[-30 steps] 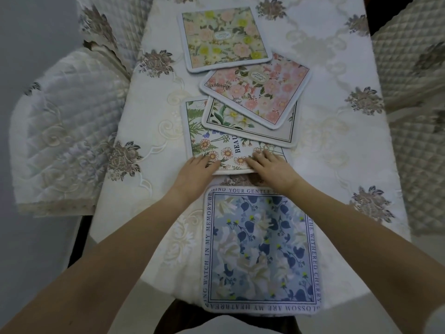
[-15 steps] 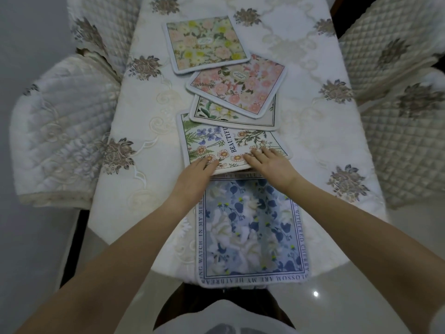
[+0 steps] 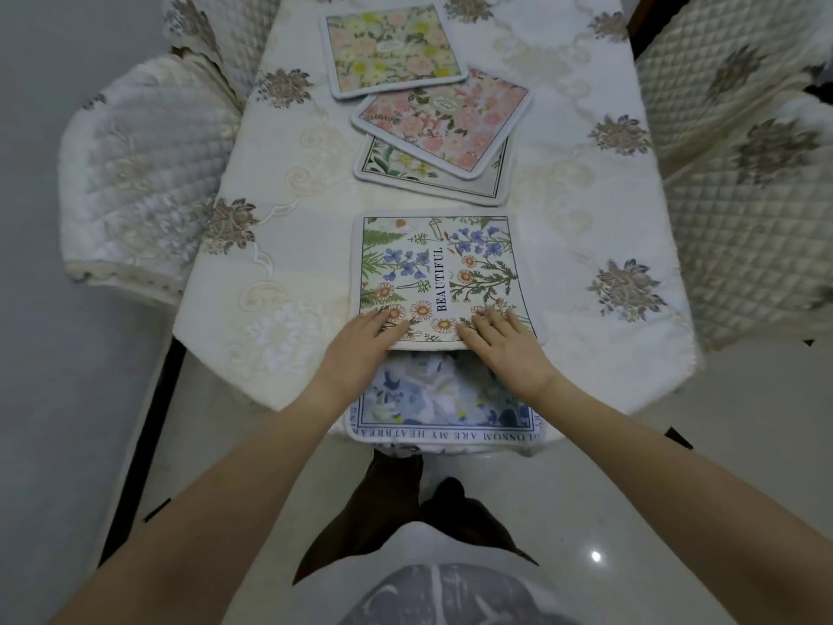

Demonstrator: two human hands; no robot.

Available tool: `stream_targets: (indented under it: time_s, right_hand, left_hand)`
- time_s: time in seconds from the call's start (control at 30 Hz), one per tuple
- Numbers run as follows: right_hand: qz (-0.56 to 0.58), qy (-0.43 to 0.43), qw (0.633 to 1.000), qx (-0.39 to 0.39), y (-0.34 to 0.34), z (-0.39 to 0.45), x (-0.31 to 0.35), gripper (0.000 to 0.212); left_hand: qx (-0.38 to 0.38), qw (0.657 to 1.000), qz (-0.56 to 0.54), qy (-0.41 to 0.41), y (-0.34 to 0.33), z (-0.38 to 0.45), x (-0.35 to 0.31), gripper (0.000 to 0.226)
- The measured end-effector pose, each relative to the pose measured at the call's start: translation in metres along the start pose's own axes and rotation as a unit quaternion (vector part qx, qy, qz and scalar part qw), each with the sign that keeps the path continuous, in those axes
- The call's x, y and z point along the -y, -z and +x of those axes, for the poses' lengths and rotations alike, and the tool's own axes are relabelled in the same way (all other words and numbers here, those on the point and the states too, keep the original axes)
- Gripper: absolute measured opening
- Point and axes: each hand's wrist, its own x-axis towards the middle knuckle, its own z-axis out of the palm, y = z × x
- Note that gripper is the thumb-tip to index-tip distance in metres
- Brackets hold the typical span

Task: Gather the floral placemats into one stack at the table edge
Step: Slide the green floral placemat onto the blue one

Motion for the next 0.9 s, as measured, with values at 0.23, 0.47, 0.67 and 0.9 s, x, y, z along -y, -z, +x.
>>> stream_targets:
  time_s: [0.23, 0.47, 0.67, 0.9]
  right_hand:
    - [0.049, 0.009, 0.999, 0.004, -0.024, -0.049, 0.023, 0.064]
    - [0.067, 0.029, 0.997, 0.021, -0.032, -0.083, 0.045, 0.078]
    - [0.079, 0.019, 0.996, 0.019, -0.043, -0.092, 0.059, 0.068]
    - [0.065, 0.038, 0.997, 0.001, -0.046, -0.095, 0.062, 0.062]
  left_hand:
    - [0.052, 0.998, -0.006, 0.03, -0.014, -0.042, -0.027, 0.057]
    - [0.031, 0.998, 0.004, 0.048, -0.022, -0.084, -0.054, 0.059]
    - [0.046, 0.997, 0.017, 0.056, -0.032, -0.1, -0.053, 0.059]
    - [0.069, 0.996, 0.025, 0.05, -0.035, -0.101, -0.048, 0.061]
